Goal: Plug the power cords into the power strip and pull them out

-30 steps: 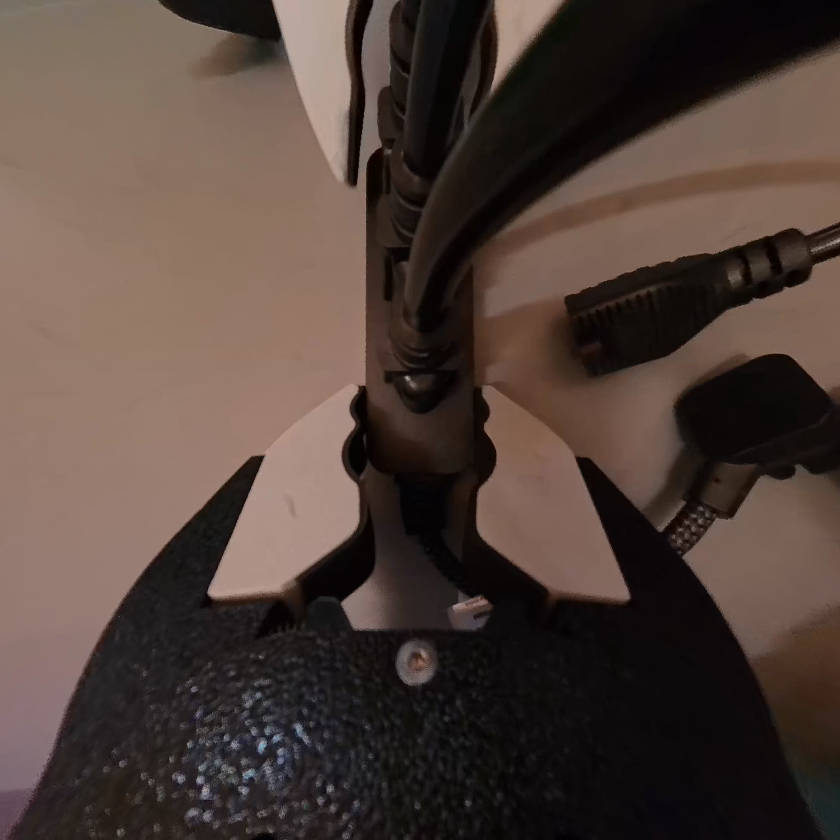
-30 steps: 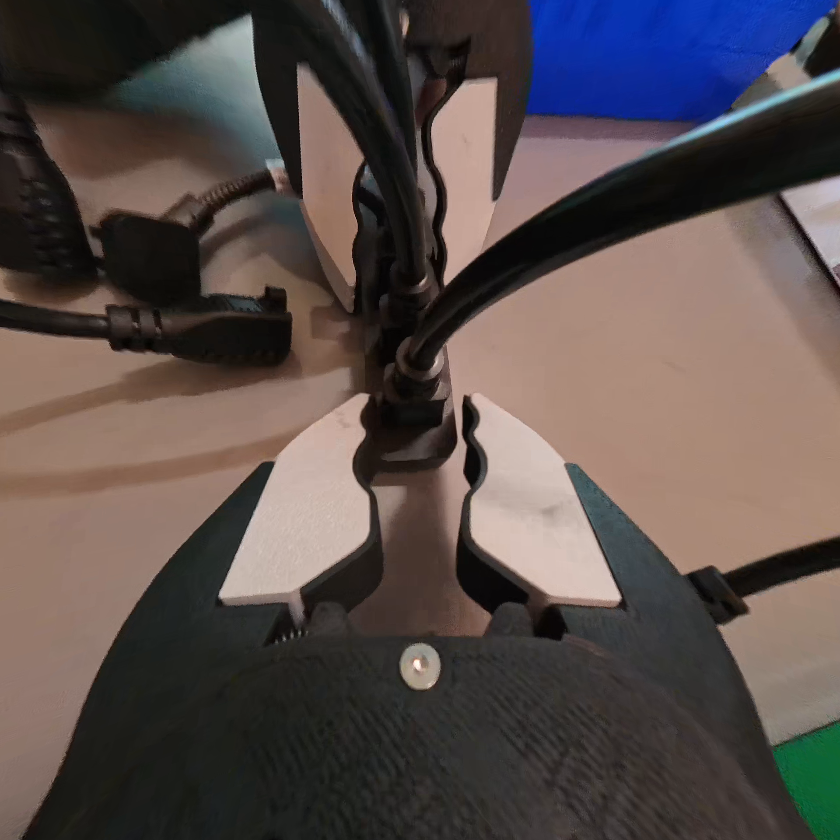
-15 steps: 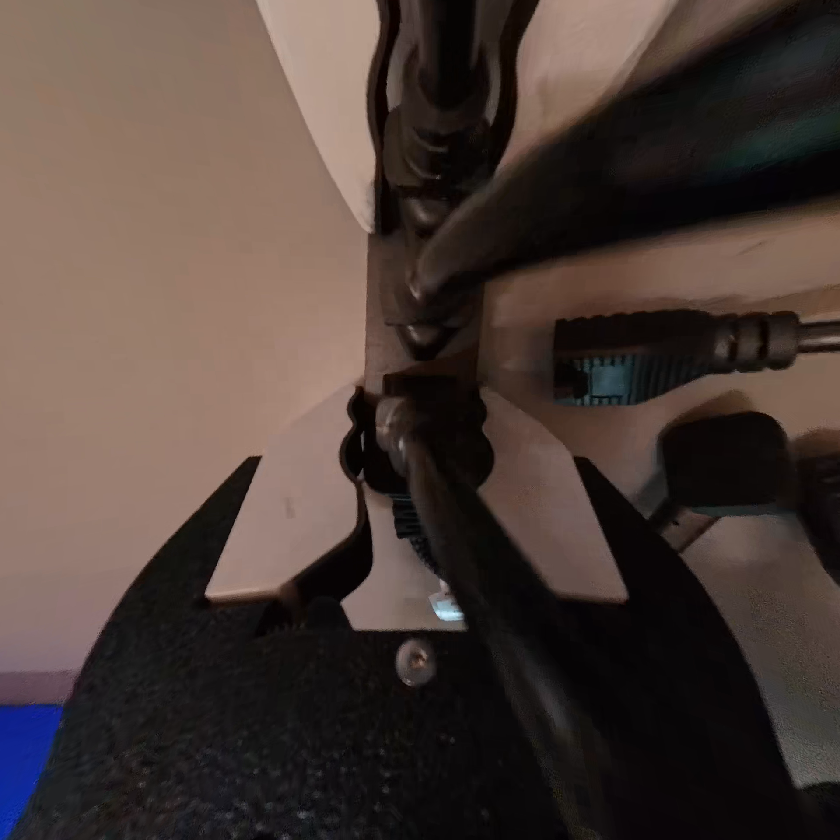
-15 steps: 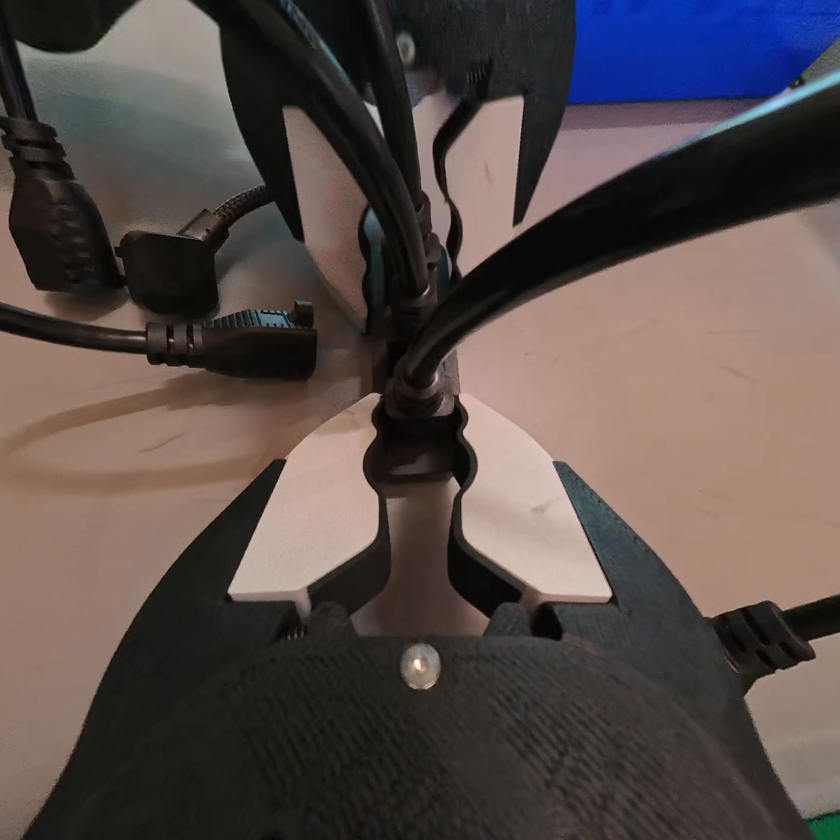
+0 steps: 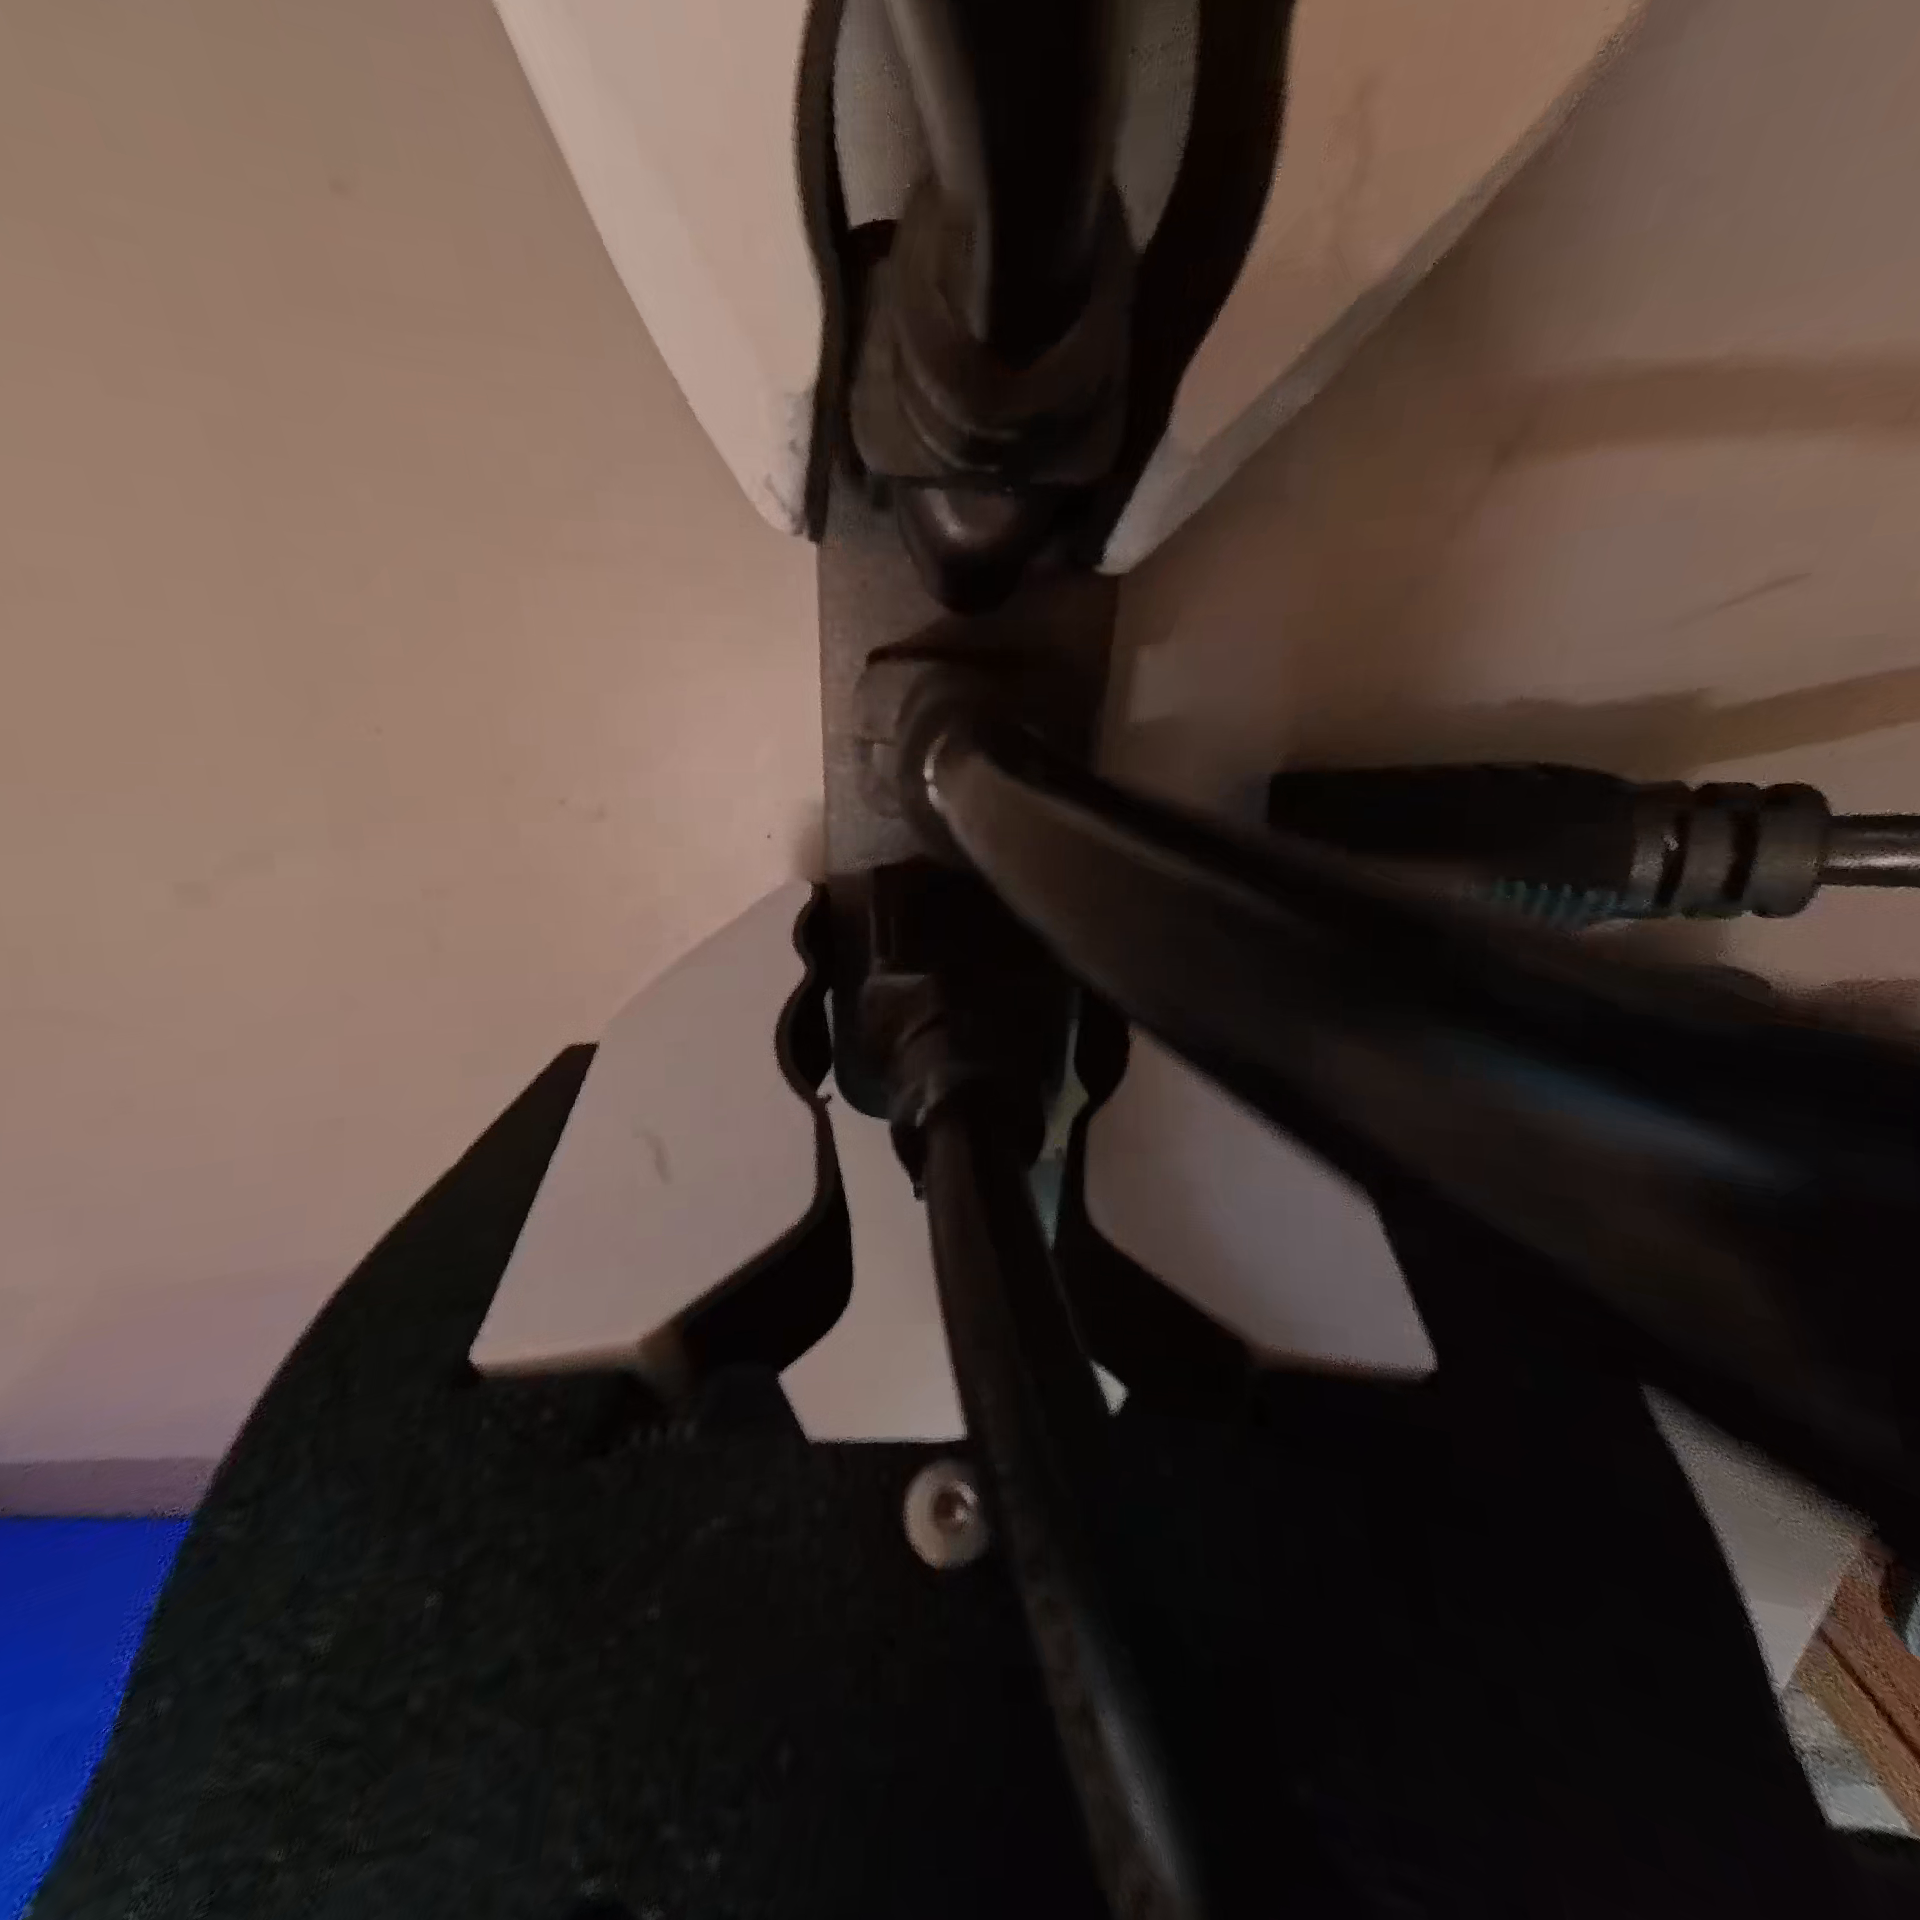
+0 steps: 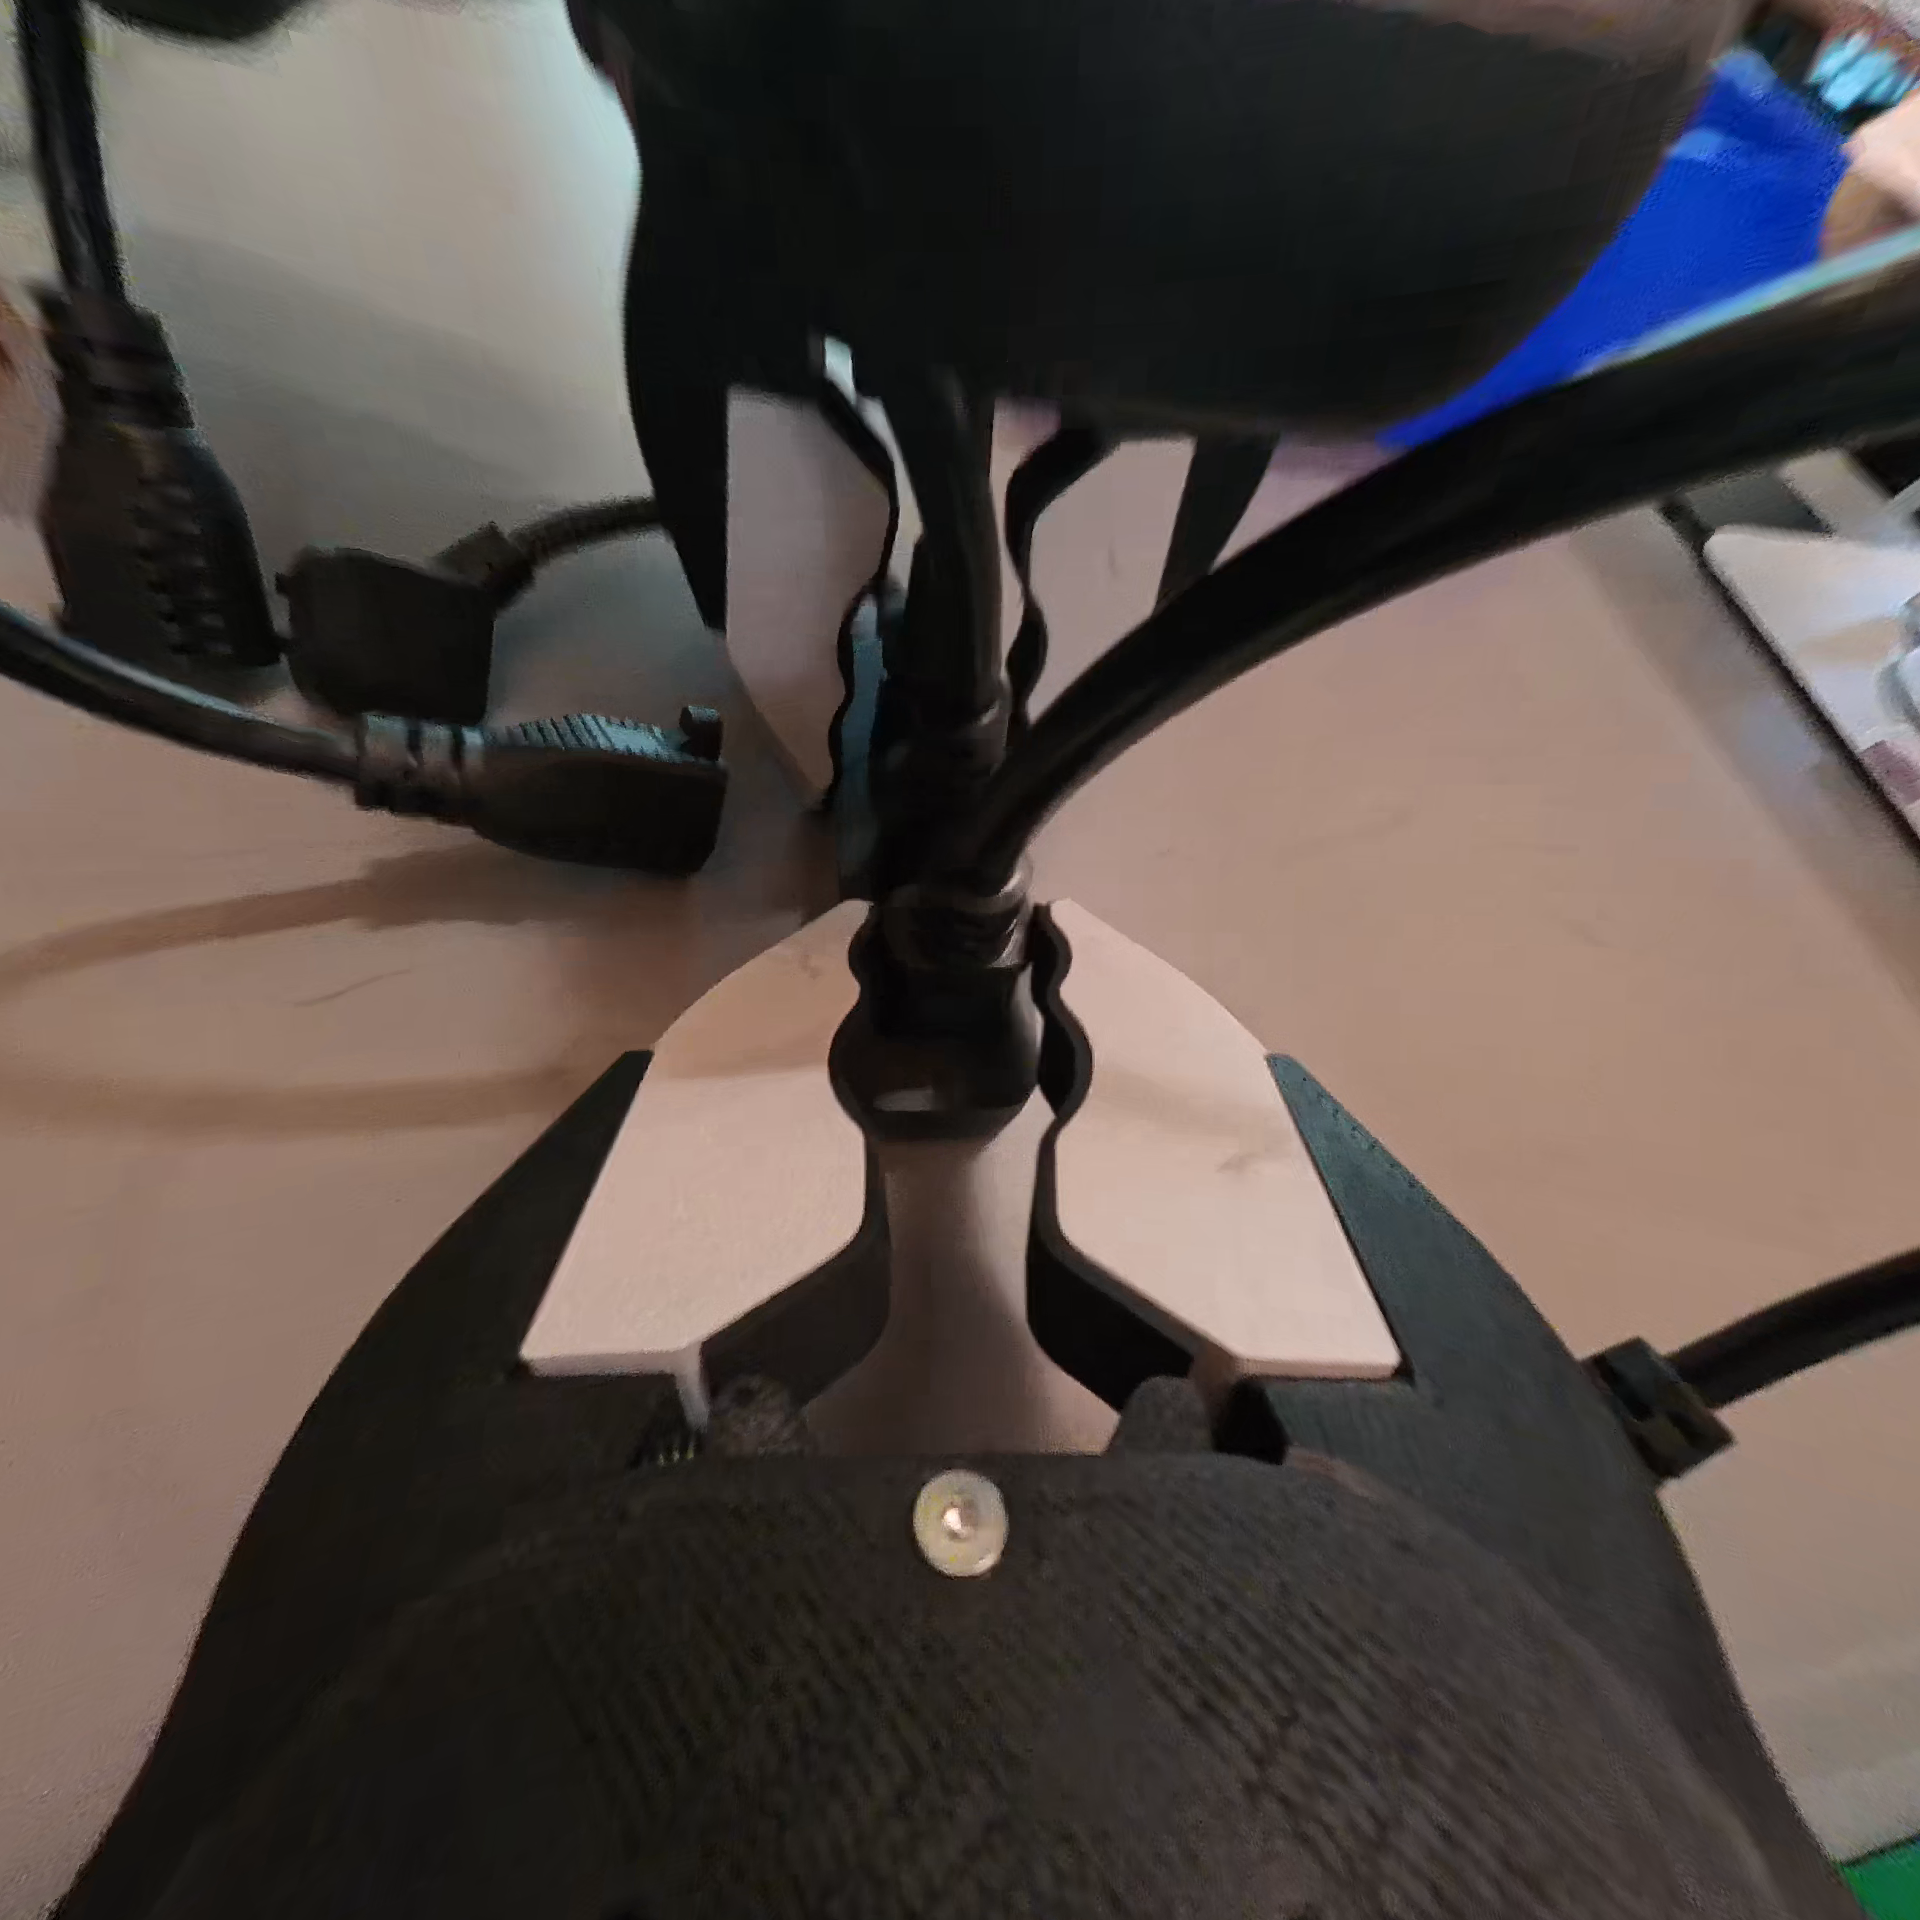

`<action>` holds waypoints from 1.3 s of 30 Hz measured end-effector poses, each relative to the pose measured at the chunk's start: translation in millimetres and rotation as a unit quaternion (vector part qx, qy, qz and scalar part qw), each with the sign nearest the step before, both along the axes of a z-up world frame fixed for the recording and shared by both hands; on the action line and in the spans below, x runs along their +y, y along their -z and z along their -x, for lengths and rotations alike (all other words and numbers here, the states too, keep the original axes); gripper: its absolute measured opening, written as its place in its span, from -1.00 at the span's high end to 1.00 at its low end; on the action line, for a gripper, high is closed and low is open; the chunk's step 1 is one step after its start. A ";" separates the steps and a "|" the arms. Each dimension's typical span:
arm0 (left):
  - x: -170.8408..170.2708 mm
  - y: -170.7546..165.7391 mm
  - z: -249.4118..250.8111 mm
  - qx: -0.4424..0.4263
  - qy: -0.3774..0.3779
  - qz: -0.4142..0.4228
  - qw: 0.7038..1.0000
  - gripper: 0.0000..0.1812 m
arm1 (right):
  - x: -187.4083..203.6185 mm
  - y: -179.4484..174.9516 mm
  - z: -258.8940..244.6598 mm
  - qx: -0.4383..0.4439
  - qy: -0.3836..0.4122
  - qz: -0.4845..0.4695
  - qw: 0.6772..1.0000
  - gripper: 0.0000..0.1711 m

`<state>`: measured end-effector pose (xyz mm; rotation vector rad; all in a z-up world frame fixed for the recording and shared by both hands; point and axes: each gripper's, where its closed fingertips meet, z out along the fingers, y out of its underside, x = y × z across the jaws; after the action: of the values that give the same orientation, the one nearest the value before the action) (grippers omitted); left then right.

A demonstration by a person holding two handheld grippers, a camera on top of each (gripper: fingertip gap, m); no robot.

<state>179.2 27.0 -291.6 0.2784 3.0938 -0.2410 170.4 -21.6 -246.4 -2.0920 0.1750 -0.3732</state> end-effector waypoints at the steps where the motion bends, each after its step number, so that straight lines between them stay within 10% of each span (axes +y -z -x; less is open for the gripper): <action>1: -0.2 0.0 0.0 0.002 -0.001 0.003 1.000 0.51 | -0.3 -5.4 0.6 0.002 0.000 -0.010 1.000 0.71; 39: -3.4 0.5 3.8 0.007 0.018 -0.026 0.999 0.52 | -7.3 -12.8 3.2 0.054 0.005 -0.048 0.997 0.72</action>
<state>175.5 23.5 -292.1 0.3369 3.1153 -0.1630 167.2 -28.8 -233.5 -2.0174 0.2624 -0.2538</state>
